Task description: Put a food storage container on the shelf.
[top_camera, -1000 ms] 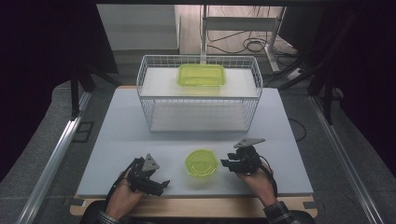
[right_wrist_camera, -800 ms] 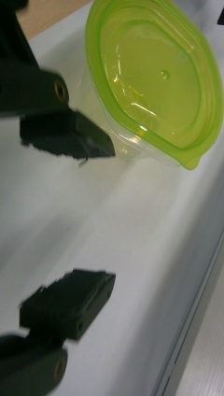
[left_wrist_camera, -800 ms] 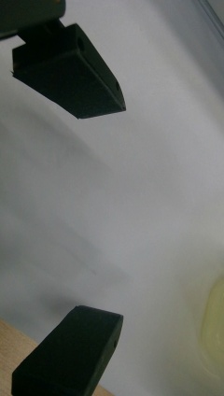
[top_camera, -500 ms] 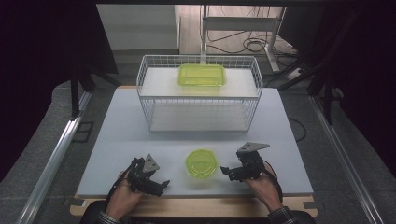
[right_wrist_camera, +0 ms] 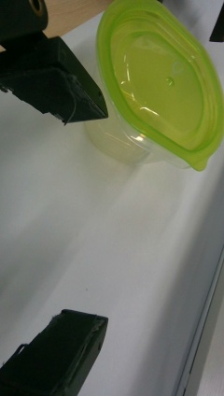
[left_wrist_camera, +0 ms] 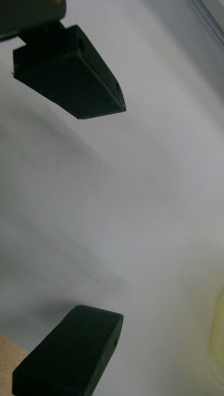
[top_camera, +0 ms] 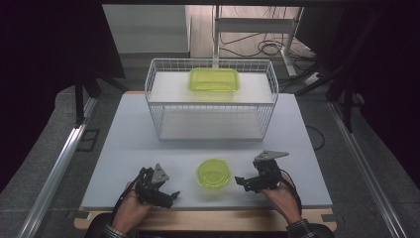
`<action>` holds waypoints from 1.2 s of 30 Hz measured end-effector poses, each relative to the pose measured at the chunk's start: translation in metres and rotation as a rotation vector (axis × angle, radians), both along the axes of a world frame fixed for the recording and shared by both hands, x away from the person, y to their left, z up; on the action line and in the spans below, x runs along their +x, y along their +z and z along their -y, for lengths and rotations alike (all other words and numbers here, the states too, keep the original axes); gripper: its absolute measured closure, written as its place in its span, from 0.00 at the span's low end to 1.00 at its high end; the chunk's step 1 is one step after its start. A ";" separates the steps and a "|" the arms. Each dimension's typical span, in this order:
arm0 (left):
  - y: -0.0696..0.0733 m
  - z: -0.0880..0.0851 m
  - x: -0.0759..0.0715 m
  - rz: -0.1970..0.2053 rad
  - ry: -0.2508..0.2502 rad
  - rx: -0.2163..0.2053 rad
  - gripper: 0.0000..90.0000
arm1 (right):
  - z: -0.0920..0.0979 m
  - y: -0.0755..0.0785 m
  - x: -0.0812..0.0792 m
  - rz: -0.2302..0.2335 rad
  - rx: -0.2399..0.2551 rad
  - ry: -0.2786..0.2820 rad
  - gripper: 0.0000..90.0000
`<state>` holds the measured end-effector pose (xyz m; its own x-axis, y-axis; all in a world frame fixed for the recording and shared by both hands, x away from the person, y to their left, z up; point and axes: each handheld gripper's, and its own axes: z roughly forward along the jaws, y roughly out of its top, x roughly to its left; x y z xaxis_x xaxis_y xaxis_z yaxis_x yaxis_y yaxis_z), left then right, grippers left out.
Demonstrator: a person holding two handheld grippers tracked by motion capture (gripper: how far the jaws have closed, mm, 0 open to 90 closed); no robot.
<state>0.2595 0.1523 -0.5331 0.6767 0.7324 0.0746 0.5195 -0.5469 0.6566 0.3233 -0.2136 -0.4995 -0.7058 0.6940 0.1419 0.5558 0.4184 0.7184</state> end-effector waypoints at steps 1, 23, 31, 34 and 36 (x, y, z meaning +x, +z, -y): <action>0.000 0.000 0.000 0.000 -0.001 0.002 0.03 | 0.000 0.001 0.000 0.000 0.002 -0.003 0.03; -0.002 0.004 0.000 0.003 -0.021 0.040 0.04 | -0.020 0.015 0.023 -0.192 0.239 0.006 0.50; -0.002 0.005 -0.001 0.004 -0.028 0.050 0.04 | -0.030 0.006 0.033 -0.278 0.240 0.010 0.64; -0.003 0.006 -0.001 0.004 -0.034 0.055 0.04 | -0.031 0.004 0.036 -0.312 0.255 0.010 0.69; -0.002 0.006 -0.002 0.006 -0.034 0.057 0.04 | -0.031 0.003 0.037 -0.338 0.269 0.008 0.72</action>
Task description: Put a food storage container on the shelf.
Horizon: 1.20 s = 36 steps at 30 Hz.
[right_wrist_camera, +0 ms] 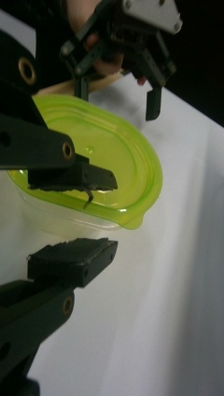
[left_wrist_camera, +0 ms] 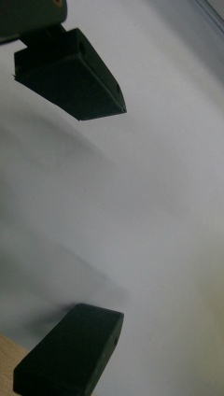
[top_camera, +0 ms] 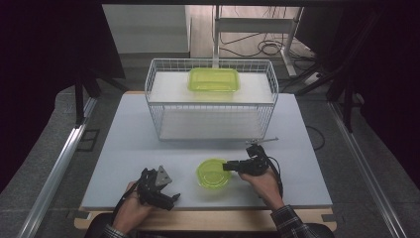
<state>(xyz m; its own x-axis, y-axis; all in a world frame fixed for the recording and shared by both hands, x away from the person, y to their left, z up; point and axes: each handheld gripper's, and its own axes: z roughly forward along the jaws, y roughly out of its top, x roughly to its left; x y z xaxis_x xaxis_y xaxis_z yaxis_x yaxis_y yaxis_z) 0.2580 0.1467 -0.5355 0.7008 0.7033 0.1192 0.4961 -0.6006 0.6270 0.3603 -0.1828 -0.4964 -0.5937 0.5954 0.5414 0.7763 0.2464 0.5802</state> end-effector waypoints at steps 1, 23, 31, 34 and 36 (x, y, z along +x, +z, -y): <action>0.000 0.000 0.000 0.000 0.000 -0.001 0.04 | 0.001 -0.001 0.001 -0.015 0.012 0.000 0.74; 0.002 -0.002 0.000 0.009 0.010 -0.013 0.04 | 0.003 0.007 0.005 -0.131 0.132 0.013 0.90; 0.002 -0.003 0.000 0.010 0.012 -0.015 0.04 | 0.010 0.019 0.009 -0.123 0.179 -0.006 0.90; 0.003 -0.003 0.000 0.010 0.015 -0.018 0.04 | 0.011 0.024 0.011 -0.113 0.189 -0.007 0.90; 0.003 -0.003 0.000 0.009 0.016 -0.020 0.04 | 0.011 0.028 0.012 -0.107 0.194 -0.009 0.90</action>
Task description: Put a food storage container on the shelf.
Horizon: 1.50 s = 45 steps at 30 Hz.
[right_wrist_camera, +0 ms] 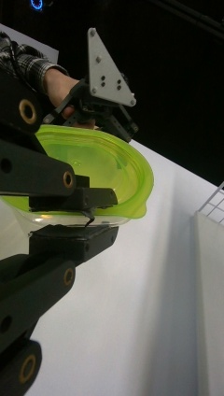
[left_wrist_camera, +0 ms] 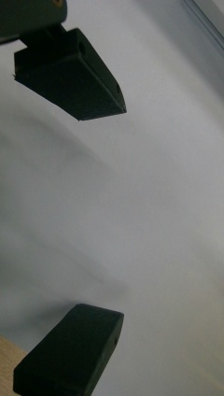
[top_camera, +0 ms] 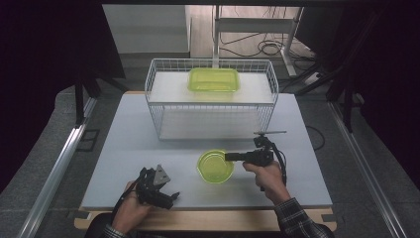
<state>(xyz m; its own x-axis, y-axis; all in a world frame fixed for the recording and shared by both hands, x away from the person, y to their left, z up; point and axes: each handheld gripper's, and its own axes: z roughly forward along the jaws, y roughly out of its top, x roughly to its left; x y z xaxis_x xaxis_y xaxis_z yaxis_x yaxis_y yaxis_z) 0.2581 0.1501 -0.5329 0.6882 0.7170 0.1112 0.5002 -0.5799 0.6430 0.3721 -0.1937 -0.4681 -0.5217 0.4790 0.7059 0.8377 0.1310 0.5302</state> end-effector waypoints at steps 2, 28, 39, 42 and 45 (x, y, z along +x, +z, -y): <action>0.000 0.000 0.000 -0.001 0.000 -0.001 0.04 | 0.000 0.003 0.001 0.007 0.001 -0.002 0.90; 0.000 0.000 0.000 -0.004 -0.001 0.002 0.04 | 0.000 0.057 0.020 0.103 0.091 -0.069 0.90; -0.001 0.000 0.001 -0.005 -0.004 0.006 0.04 | 0.003 0.085 0.031 0.128 0.119 -0.105 0.90; -0.001 0.000 0.001 -0.005 -0.004 0.006 0.04 | 0.003 0.095 0.034 0.140 0.124 -0.112 0.90; -0.001 0.000 0.001 -0.005 -0.005 0.008 0.04 | 0.002 0.102 0.037 0.147 0.133 -0.115 0.90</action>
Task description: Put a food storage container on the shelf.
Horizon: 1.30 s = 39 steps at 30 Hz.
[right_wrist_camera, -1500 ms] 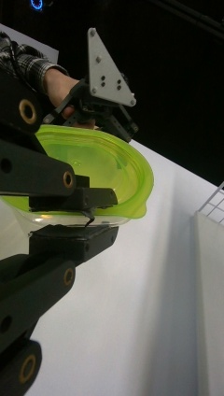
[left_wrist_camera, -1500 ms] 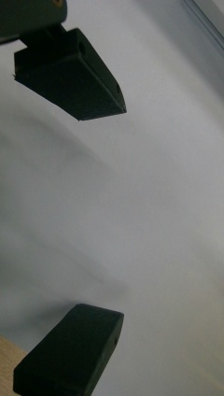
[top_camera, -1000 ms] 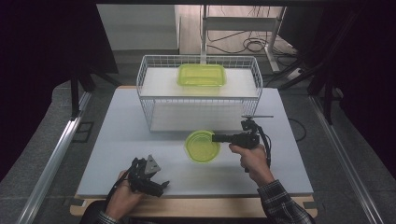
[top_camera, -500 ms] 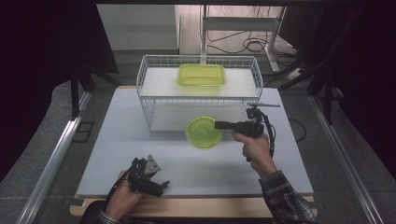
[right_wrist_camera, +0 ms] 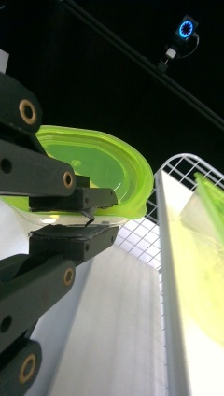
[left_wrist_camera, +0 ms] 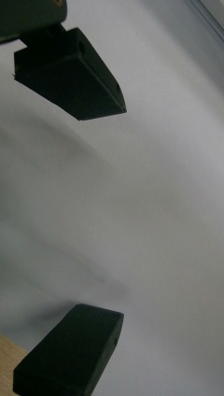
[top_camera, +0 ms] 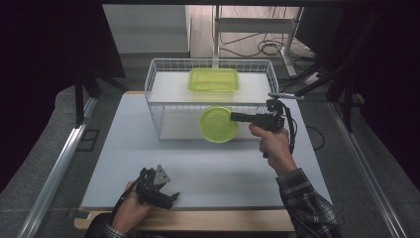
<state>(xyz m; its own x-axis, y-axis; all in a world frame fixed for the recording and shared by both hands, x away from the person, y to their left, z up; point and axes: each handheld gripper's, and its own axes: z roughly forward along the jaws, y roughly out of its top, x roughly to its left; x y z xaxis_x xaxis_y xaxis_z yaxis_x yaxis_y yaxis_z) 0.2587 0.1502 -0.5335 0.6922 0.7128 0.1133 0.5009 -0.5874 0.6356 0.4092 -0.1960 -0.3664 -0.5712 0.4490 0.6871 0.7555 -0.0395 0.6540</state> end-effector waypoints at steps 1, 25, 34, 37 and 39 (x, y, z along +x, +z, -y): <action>0.000 0.000 0.000 0.000 0.000 -0.001 0.04 | 0.000 0.002 0.001 -0.001 0.001 -0.001 0.90; 0.001 -0.002 0.000 -0.003 0.009 -0.012 0.04 | -0.011 0.068 0.027 0.078 0.021 -0.069 0.90; 0.001 -0.002 0.000 -0.002 0.010 -0.012 0.04 | -0.016 0.085 0.040 0.098 0.011 -0.116 0.90; 0.002 -0.003 0.000 0.000 0.011 -0.014 0.04 | -0.017 0.090 0.045 0.103 0.007 -0.133 0.90; 0.002 -0.003 0.000 0.004 0.013 -0.014 0.04 | -0.019 0.093 0.048 0.109 -0.001 -0.142 0.90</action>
<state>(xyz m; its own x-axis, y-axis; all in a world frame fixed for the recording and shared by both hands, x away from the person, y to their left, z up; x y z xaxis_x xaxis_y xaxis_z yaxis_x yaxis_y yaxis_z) 0.2589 0.1535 -0.5315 0.6823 0.7233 0.1061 0.5060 -0.5720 0.6455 0.4569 -0.1774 -0.2732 -0.5732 0.5311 0.6240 0.6667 -0.1403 0.7319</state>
